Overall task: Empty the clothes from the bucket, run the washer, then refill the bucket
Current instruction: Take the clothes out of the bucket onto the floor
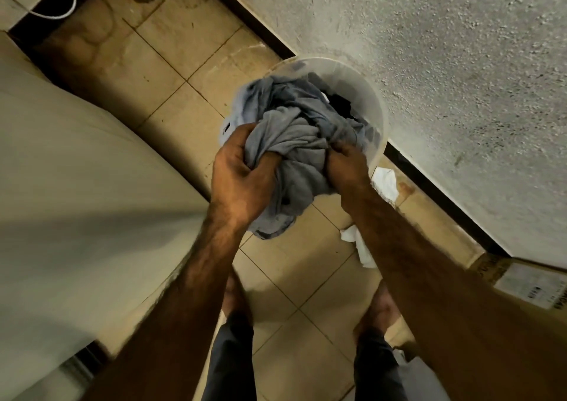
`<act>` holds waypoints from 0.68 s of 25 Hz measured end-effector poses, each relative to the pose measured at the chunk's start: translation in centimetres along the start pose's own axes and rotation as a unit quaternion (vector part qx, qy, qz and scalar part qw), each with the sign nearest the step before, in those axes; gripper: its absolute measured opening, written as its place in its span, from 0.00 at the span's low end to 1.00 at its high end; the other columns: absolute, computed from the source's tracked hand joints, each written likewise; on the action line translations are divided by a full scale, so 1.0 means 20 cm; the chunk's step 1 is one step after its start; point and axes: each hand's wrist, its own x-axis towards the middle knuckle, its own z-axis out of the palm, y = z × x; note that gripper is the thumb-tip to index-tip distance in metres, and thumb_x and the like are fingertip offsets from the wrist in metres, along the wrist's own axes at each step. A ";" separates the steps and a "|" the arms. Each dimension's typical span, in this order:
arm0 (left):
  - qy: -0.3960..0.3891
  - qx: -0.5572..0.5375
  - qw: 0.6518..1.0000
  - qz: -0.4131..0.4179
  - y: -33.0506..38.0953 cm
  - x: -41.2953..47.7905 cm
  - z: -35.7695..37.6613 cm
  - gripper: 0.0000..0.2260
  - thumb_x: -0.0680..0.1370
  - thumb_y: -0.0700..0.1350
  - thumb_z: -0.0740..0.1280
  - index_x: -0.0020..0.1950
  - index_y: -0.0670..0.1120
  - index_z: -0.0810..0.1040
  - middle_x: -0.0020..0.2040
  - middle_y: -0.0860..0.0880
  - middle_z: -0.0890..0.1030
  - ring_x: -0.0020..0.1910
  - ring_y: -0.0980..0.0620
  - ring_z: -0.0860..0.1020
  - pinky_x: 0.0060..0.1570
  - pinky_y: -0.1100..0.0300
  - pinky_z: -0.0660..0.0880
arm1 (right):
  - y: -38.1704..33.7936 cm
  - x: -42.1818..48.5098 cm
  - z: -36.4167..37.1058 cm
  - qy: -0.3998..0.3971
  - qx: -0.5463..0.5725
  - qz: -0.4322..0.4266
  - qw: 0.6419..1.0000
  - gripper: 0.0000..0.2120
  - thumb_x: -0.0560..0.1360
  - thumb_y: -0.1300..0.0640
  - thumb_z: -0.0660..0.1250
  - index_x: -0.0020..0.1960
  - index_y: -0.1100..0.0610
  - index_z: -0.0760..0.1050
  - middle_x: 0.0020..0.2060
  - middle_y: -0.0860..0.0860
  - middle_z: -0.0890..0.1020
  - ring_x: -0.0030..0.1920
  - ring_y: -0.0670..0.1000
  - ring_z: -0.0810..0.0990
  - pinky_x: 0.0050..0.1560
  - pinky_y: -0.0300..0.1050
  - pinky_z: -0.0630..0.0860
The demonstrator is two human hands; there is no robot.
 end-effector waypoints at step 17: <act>-0.051 -0.219 0.974 -0.010 0.23 0.00 0.07 0.14 0.79 0.40 0.63 0.63 0.39 0.78 0.60 0.43 0.82 0.61 0.46 0.80 0.64 0.44 0.76 | -0.07 0.16 -0.12 0.039 0.027 -0.016 0.999 0.17 0.82 0.50 0.60 0.61 0.60 0.79 0.50 0.54 0.81 0.47 0.47 0.76 0.53 0.32 0.78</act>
